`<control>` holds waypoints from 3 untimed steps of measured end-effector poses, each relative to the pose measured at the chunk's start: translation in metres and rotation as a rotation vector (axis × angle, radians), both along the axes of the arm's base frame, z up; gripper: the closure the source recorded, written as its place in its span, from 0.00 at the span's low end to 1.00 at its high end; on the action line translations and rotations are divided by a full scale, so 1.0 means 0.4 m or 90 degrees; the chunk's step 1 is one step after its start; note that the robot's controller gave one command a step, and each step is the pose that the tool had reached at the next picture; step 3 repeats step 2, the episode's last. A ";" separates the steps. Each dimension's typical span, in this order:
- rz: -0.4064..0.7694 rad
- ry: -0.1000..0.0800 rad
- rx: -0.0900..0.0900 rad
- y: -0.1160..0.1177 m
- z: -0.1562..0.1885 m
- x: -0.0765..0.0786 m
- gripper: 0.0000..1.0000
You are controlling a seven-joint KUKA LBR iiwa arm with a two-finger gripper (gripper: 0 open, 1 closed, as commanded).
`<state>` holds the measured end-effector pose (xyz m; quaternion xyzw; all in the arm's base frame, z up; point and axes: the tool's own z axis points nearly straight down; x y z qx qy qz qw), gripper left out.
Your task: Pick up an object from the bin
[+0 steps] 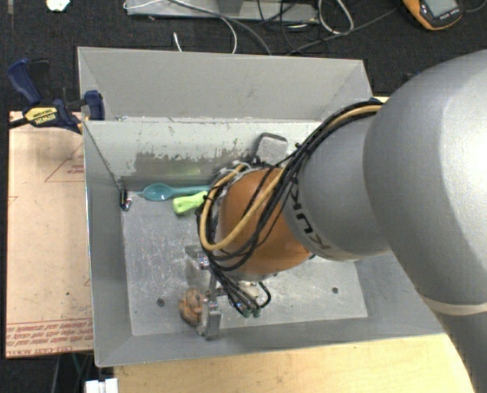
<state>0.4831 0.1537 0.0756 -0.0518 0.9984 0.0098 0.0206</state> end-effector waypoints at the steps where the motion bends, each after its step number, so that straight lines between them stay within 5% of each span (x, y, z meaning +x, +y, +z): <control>1: -0.049 0.000 0.002 -0.028 -0.007 -0.001 0.00; 2: 0.032 -0.003 0.000 0.011 0.006 0.006 1.00; 3: 0.032 -0.003 0.000 0.011 0.006 0.006 1.00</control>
Offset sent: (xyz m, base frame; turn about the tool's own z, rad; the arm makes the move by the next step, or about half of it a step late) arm 0.0017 0.0035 0.0020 -0.0523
